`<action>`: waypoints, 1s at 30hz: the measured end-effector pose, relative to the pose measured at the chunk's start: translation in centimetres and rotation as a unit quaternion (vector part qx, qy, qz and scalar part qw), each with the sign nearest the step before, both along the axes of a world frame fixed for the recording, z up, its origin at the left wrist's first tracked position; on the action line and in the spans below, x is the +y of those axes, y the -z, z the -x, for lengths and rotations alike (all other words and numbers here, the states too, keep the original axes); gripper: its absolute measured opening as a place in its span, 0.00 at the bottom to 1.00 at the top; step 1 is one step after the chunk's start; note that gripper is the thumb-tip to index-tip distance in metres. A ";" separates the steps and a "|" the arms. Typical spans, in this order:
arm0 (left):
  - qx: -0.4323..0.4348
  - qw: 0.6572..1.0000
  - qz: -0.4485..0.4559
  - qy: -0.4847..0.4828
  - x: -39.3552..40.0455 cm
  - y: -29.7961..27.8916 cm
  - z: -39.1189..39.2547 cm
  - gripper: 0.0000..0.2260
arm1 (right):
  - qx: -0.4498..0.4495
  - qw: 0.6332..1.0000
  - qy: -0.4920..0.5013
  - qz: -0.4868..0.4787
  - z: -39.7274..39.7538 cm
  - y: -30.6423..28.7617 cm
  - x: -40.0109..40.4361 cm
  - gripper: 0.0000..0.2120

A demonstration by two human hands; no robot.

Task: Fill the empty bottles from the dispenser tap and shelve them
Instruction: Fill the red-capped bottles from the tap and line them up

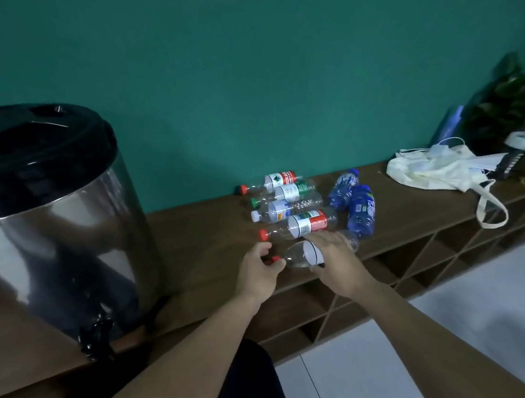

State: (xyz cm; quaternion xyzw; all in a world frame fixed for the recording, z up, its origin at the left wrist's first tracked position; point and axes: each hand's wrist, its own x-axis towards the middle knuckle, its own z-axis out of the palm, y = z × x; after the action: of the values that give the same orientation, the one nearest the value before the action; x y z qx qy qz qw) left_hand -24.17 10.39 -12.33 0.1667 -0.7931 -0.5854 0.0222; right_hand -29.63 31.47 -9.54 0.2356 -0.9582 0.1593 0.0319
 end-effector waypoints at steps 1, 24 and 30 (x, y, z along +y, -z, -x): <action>0.002 1.000 -0.001 0.000 0.2 0.0 0.3 0.21 | 0.010 1.000 -0.005 -0.001 0.2 0.3 0.2 0.38; 0.172 0.948 -0.266 0.026 -4.9 -7.1 -12.9 0.18 | -0.138 0.886 -0.048 0.440 -11.5 -6.2 -11.5 0.21; 0.180 0.967 -0.171 0.063 -8.3 -4.9 -17.4 0.28 | -0.272 0.823 -0.065 0.494 -15.3 -6.2 -14.9 0.20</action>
State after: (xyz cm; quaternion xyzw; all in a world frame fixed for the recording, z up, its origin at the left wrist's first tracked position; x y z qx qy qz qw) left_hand -6.77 2.11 -7.48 0.0091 -0.6731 -0.7329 0.0989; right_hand -14.35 16.53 -3.31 0.1970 -0.7033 0.6709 -0.1282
